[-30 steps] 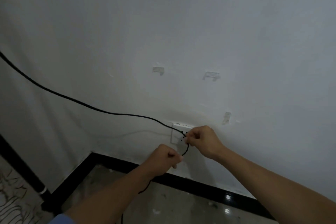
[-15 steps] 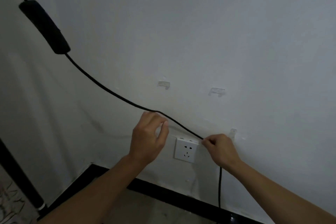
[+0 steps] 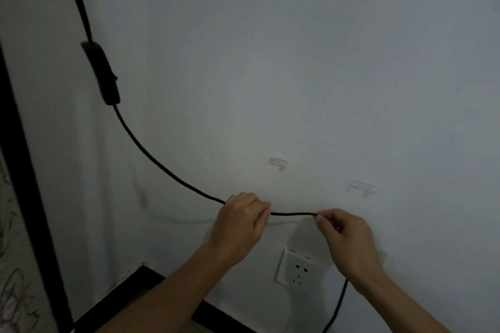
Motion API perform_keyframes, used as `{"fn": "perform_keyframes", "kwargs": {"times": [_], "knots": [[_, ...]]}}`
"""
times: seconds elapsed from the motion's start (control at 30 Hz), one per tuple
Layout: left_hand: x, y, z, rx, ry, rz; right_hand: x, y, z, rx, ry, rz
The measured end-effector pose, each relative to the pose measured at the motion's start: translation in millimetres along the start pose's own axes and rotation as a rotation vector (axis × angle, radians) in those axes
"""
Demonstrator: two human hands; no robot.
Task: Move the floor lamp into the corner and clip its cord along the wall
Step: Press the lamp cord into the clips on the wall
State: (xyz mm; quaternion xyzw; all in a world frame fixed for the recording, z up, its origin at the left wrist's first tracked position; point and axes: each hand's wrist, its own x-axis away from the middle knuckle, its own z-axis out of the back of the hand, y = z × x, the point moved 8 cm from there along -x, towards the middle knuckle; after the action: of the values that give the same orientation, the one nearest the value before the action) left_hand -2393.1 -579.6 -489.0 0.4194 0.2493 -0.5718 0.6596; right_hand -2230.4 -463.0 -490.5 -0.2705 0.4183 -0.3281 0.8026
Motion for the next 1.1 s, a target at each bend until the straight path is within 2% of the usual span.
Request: {"fn": "perform_keyframes", "kwargs": {"times": [0.2,0.3,0.4,0.6,0.73,0.97,1.1], "knots": [[-23,-17,10,0.161,0.088,0.15,-49,-64,8,0.087,0.074,0.167],[-32,-32,10,0.251,0.144,0.366,-66,-91,5,0.197,0.099,0.236],[-37,-48,2,0.318,0.116,0.607,-76,-103,-4,0.295,0.094,0.247],[-45,-64,-7,0.438,0.092,0.847,-83,-107,-13,0.347,0.071,0.23],[-48,-68,-1,0.461,0.158,0.896,-82,-99,-12,0.354,0.062,0.201],[-54,-61,12,0.412,0.25,0.783,-60,-67,-26,0.291,0.017,0.138],[-53,-62,14,0.386,0.256,0.743,-52,-54,-38,0.044,-0.028,0.025]]}}
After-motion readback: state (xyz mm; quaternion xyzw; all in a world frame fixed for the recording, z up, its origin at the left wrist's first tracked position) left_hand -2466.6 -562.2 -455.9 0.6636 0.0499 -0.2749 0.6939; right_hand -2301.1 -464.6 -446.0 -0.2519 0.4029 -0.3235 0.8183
